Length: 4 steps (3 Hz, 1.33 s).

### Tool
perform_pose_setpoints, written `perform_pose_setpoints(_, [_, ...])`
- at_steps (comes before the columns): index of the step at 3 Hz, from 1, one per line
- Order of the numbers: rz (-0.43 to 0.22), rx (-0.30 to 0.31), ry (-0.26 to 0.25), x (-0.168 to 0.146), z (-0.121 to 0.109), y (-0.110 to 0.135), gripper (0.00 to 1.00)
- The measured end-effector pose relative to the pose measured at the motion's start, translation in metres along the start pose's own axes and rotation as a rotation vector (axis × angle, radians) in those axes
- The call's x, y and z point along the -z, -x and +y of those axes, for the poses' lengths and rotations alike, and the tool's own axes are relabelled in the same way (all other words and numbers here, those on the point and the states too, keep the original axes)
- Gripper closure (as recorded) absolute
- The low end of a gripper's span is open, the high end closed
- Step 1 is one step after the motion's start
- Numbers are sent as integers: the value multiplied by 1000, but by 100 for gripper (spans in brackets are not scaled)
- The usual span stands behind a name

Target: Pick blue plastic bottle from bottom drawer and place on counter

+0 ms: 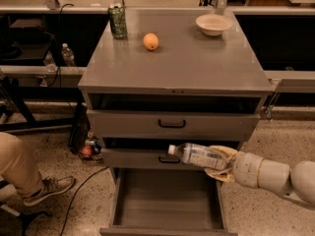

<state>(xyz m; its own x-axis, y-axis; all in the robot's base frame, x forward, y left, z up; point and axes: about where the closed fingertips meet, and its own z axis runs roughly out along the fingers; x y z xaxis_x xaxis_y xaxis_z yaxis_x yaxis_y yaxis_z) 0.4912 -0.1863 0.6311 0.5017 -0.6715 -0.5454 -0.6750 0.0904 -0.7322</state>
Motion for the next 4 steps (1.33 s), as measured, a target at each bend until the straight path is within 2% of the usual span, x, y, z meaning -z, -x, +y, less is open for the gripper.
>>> perform_pose_setpoints(1, [0,0,0,0,0,0,100])
perform_pose_setpoints(2, [-21,47,-41,6,-26,13,100])
perform_pose_setpoints(3, [-36,103,-96,9,-76,27,100])
perform_pose_setpoints(4, [-30,134,-122,6,-109,32,100])
